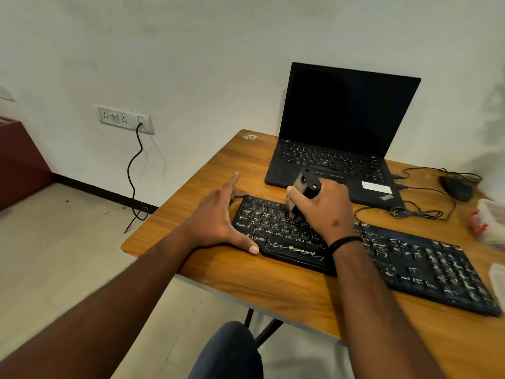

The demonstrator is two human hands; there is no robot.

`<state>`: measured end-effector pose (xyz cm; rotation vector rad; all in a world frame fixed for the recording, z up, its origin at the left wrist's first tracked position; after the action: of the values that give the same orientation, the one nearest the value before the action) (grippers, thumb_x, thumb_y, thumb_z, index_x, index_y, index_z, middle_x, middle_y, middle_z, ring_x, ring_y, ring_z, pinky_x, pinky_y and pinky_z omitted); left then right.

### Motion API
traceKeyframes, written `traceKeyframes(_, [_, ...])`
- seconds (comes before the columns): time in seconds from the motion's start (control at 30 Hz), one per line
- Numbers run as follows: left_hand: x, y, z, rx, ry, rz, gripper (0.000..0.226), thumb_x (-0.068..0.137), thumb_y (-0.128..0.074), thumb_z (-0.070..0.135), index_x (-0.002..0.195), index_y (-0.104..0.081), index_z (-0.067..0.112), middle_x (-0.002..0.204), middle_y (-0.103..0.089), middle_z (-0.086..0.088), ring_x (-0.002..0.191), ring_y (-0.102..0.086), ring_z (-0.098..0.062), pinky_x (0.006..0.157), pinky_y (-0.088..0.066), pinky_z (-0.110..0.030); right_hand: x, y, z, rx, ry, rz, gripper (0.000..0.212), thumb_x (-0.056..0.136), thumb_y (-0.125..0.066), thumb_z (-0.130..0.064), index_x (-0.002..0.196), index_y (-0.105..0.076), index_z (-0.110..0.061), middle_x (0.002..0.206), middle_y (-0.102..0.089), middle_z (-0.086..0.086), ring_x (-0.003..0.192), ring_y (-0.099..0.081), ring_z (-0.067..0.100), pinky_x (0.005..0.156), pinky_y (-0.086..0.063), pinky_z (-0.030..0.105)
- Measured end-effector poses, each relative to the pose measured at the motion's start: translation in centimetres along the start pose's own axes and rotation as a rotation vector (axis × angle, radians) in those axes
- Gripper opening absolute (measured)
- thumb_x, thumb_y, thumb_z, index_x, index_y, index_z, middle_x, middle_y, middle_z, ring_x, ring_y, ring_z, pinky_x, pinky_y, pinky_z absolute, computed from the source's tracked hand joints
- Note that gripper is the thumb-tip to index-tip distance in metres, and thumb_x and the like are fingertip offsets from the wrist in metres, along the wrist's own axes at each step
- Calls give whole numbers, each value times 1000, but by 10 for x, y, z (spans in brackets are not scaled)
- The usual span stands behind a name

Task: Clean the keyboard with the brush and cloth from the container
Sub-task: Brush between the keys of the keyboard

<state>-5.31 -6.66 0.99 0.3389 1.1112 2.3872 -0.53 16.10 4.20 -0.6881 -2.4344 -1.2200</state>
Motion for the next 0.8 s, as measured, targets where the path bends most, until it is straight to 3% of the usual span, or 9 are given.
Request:
traceKeyframes(0.07, [0,0,-1,5,-1,-1,163,32,-84,78,159,9,37,160,-29,0,146,-25,-24,119,-23,-44,1,2,3,63,-29,51,40,84,-72,-40,55,-48,-26,56,-54,-6,53,-52,13,50,-38,24])
traceKeyframes(0.13, [-1,0,1,13,-13,-9,160,40,-92,69,159,8,34,159,-30,1,145,-25,-23,119,-22,-43,2,3,6,161,-44,-5,38,83,-74,-34,55,-53,-21,56,-56,-4,51,-52,14,50,-41,27])
traceKeyframes(0.27, [-3,0,6,38,-20,-18,153,48,-93,56,160,8,31,159,-26,-1,145,-23,-24,118,-21,-43,0,1,5,100,-15,-3,40,84,-72,-41,59,-57,-13,60,-63,4,56,-60,22,49,-48,33])
traceKeyframes(0.37, [-3,0,6,36,-20,-18,154,47,-93,57,160,8,31,159,-26,-1,145,-24,-25,118,-22,-44,1,-3,4,206,6,-72,42,84,-74,-34,60,-57,-5,58,-61,7,51,-54,18,48,-43,32])
traceKeyframes(0.5, [-4,0,7,18,-21,-14,154,46,-92,58,160,7,30,159,-28,1,146,-23,-23,119,-19,-43,-2,-7,-1,65,61,-12,41,84,-72,-42,56,-49,-23,53,-51,-8,49,-46,9,47,-32,22])
traceKeyframes(0.57, [-3,-1,4,18,-16,-17,158,42,-93,65,160,8,33,160,-27,-1,146,-23,-25,119,-20,-45,-3,-9,-2,131,94,-24,38,85,-73,-38,57,-50,-24,55,-53,-8,50,-49,11,48,-34,21])
traceKeyframes(0.67, [-1,-1,1,21,-2,-13,159,37,-87,72,159,8,36,161,-25,-4,147,-23,-27,119,-21,-48,-4,-9,-6,40,133,-44,31,84,-68,-49,65,-54,-28,61,-54,-12,56,-52,7,51,-38,20])
traceKeyframes(0.8, [-1,-1,2,27,-8,-12,156,44,-93,64,160,7,34,161,-24,-5,147,-23,-27,118,-21,-47,-4,-10,-5,185,129,-29,28,83,-72,-45,64,-54,-35,60,-57,-15,55,-54,3,51,-38,16])
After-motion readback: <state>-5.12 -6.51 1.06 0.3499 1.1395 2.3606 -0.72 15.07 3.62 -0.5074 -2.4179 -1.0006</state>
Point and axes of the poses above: each hand's wrist, its own x-axis towards the middle knuckle, its own y-axis out of the back of the hand, z = x × y, the point moved 2 cm from there along x, towards the middle knuckle
